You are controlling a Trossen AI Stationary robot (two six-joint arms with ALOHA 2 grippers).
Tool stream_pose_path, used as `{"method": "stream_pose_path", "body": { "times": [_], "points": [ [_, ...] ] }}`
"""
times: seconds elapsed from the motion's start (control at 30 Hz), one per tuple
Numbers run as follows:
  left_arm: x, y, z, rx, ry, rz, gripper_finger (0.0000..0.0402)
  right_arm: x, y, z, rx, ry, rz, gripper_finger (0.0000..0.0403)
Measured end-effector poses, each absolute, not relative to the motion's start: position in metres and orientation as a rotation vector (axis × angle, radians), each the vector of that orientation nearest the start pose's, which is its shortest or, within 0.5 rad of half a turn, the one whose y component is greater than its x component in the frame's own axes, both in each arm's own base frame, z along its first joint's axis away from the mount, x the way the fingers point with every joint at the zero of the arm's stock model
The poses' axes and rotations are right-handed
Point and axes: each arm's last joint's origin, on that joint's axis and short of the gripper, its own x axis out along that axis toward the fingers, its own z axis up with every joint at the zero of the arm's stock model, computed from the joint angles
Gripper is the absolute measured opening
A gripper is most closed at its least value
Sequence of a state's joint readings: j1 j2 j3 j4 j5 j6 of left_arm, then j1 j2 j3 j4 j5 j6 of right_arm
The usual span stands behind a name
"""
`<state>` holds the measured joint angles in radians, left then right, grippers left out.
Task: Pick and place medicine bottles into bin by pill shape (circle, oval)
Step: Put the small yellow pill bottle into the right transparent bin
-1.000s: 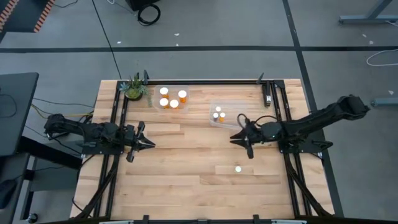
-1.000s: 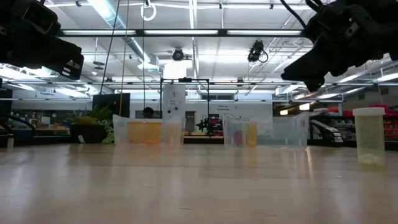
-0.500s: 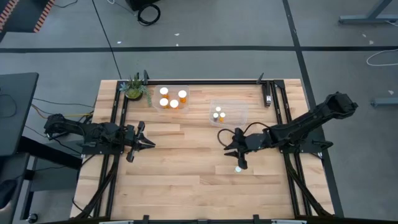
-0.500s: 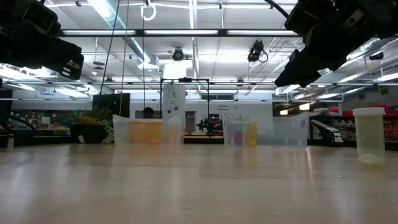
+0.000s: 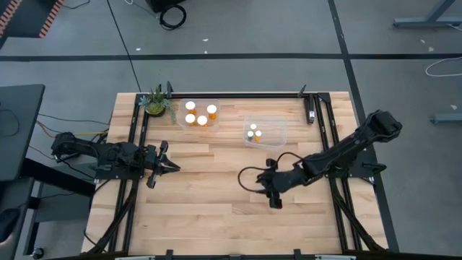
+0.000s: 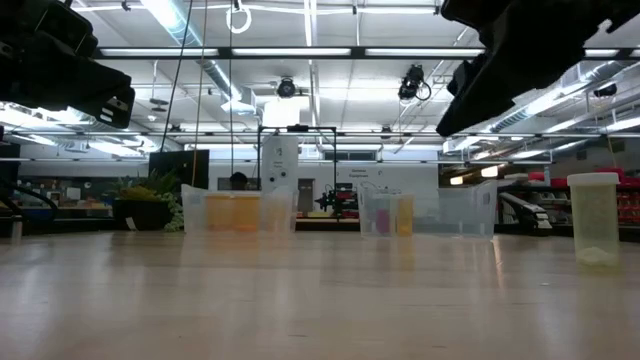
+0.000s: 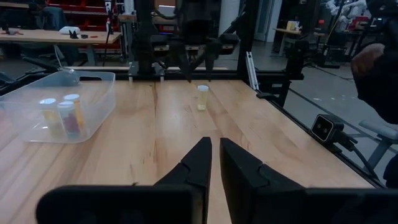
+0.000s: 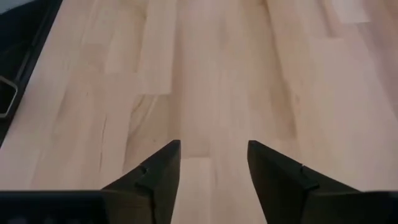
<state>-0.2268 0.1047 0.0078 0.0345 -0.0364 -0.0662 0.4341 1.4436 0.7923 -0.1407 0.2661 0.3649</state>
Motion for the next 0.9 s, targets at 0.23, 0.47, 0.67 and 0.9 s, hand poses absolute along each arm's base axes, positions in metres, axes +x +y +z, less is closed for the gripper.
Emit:
{"method": "stream_pose_path", "body": {
  "times": [0.23, 0.47, 0.67, 0.9],
  "points": [
    [0.101, -0.022, 0.161, -0.058, 0.068, -0.188, 0.0036, 0.258, 0.125, 0.186, 0.095, 0.817, 0.024, 0.0198],
    [0.101, -0.022, 0.161, -0.058, 0.068, -0.188, 0.0030, 0.252, 0.128, 0.184, 0.120, 0.823, -0.077, 0.0198],
    [0.101, -0.022, 0.161, -0.058, 0.068, -0.188, 0.0040, 0.251, 0.129, 0.184, 0.139, 0.811, -0.116, 0.0198],
    [0.101, -0.022, 0.161, -0.058, 0.068, -0.188, 0.0033, 0.252, 0.130, 0.184, 0.164, 0.810, -0.127, 0.0198]
  ]
}}
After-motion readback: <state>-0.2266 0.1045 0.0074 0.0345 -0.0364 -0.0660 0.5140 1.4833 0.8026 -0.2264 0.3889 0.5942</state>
